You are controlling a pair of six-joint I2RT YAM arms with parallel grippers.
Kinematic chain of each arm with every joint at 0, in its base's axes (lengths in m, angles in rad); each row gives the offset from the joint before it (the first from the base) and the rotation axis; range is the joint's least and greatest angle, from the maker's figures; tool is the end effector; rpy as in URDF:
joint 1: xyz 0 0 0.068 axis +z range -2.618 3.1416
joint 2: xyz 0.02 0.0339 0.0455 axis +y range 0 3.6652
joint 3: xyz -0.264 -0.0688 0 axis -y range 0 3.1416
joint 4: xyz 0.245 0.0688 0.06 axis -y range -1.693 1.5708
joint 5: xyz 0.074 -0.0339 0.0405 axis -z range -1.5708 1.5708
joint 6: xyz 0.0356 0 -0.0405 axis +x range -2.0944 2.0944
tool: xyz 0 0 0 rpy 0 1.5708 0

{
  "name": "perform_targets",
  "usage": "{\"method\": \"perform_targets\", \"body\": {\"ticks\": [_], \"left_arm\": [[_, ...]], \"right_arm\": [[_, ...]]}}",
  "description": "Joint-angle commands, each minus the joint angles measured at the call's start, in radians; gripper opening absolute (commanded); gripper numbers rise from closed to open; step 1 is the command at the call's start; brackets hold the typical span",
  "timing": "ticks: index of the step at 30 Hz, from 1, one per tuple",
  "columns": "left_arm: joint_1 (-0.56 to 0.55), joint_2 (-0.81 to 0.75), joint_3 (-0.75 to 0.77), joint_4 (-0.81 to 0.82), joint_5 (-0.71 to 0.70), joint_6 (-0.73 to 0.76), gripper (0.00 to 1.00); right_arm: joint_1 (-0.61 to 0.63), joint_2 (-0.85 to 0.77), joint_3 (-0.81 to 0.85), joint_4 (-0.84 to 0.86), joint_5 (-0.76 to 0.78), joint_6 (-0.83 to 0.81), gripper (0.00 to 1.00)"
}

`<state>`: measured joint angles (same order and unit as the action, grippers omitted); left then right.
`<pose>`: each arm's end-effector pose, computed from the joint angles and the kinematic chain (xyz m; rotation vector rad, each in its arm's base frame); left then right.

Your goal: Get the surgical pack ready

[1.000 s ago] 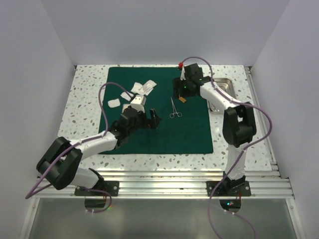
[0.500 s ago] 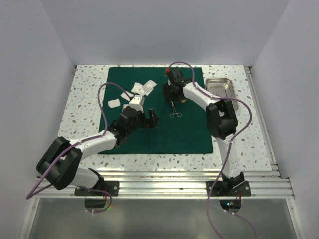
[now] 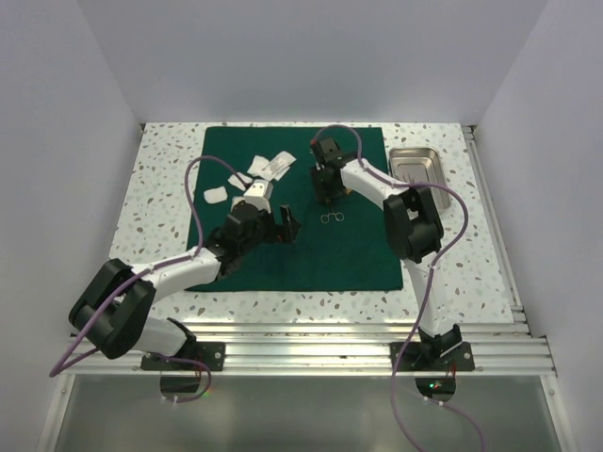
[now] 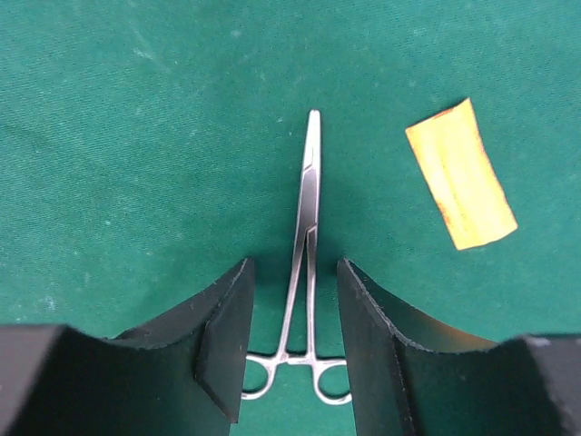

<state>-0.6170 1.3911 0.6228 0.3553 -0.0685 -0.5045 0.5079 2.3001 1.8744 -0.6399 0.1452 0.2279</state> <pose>0.2388 -0.1664 0.2022 0.0692 2.0419 -0.6507 0.4365 0.2371 0.1682 -0.3167 2.6000 0.0654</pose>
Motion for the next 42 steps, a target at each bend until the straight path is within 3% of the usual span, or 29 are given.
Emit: {"method": "perform_targets", "body": {"ticks": [1,6,10,14,28,38,42], "left_arm": [[0.005,-0.004,0.011,0.004,-0.005,-0.002,1.00],[0.005,0.000,0.012,0.004,-0.005,0.001,1.00],[0.003,0.005,0.017,-0.003,-0.004,0.001,1.00],[0.005,0.016,0.026,-0.001,0.015,0.011,1.00],[0.003,0.212,0.193,-0.032,0.209,0.009,0.98],[-0.015,0.341,0.304,-0.139,0.203,-0.012,0.95],[-0.021,0.382,0.356,-0.199,0.199,-0.025,0.92]], "right_arm": [[0.004,0.013,-0.006,-0.030,0.019,0.002,0.45],[0.004,0.028,-0.026,-0.060,-0.015,0.008,0.35],[0.004,0.025,-0.053,-0.066,-0.051,0.025,0.11],[0.004,-0.011,-0.127,-0.014,-0.101,0.031,0.00],[-0.042,-0.257,-0.377,0.259,-0.378,0.117,0.00],[-0.048,-0.289,-0.411,0.284,-0.454,0.154,0.00],[-0.081,-0.382,-0.492,0.301,-0.414,0.156,0.23]]}}
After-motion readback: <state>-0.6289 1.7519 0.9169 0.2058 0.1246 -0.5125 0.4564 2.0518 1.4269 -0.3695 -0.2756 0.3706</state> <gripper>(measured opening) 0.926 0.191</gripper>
